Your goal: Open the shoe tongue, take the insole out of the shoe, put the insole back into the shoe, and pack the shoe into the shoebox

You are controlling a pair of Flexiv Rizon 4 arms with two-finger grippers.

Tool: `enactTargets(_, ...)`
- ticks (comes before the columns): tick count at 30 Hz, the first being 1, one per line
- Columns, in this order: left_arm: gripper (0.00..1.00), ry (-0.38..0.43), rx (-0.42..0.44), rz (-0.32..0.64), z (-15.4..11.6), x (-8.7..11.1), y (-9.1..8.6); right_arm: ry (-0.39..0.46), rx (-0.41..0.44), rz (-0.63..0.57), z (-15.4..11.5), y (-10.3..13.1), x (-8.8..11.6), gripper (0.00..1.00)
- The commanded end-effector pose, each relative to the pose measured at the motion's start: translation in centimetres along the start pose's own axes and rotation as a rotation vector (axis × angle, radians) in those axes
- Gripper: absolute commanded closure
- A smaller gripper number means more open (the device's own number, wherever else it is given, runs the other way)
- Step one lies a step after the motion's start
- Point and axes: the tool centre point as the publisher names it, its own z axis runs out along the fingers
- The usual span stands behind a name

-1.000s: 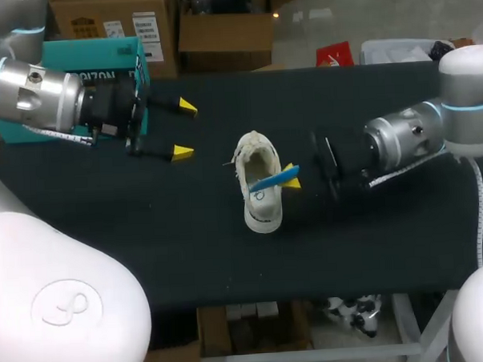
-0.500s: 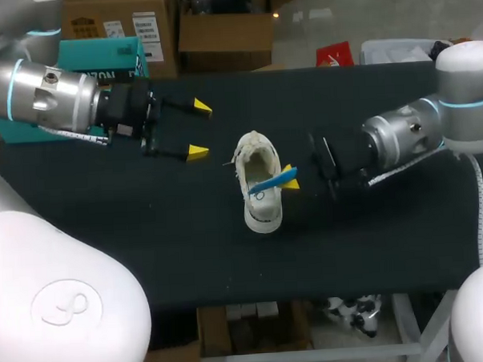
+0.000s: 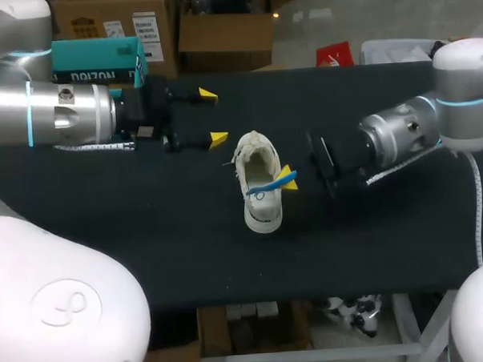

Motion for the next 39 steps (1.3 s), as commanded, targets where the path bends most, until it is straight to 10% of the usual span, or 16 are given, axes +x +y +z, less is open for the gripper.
enactTargets(1, 0.0, -0.687, -0.188, -0.052, -0.4, 0.6, -1.5, -0.009, 0.013, -0.002, -0.1, 0.4, 0.3, 1.0)
enactTargets(17, 0.0, -0.811, -0.395, -0.174, -0.4, -1.4, -2.7, -0.021, 0.045, -0.032, -0.5, 1.6, 0.4, 1.0)
enactTargets(39, 0.0, -0.521, -0.429, -0.42, -2.8, -4.4, -1.1, -0.009, 0.062, -0.021, -0.6, 2.9, 0.8, 1.0)
